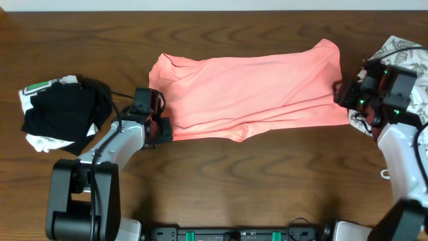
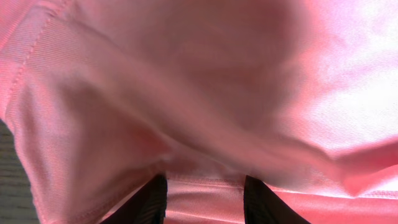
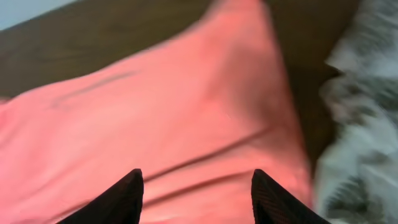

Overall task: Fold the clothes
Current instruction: 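Release and move the right gripper left over the shirt's middle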

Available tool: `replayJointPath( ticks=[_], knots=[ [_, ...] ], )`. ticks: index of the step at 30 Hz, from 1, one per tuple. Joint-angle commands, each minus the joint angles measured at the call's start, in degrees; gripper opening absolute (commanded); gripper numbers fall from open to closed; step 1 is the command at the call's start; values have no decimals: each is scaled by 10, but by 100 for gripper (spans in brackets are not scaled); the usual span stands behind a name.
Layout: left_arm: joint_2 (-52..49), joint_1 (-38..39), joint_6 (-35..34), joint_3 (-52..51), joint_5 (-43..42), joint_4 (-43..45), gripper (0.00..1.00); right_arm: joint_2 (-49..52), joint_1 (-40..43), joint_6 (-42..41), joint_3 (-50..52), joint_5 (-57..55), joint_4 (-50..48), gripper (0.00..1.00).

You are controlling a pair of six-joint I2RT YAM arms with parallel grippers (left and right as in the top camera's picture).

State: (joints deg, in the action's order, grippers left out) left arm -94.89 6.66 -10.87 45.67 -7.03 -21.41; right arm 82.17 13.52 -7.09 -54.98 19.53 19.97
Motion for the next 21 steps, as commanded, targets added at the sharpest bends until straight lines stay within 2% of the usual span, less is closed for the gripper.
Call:
replayJointPath(
  ticks=[1, 6, 12, 18, 21],
  knots=[
    [-54, -5, -8, -52, 21, -23, 41, -22, -60, 46, -5, 41, 56, 53],
    [-54, -5, -8, -52, 21, -23, 41, -10, -162, 75, 4, 34, 129, 47],
    [-54, -5, -8, -52, 21, -23, 42, 34, -295, 119, 6, -82, 144, 44],
    [-54, -5, -8, -52, 21, -23, 42, 66, -400, 117, 6, -185, 119, 44],
    [-54, -5, -8, -52, 21, -23, 42, 75, -438, 76, 6, -223, 111, 44]
  ],
)
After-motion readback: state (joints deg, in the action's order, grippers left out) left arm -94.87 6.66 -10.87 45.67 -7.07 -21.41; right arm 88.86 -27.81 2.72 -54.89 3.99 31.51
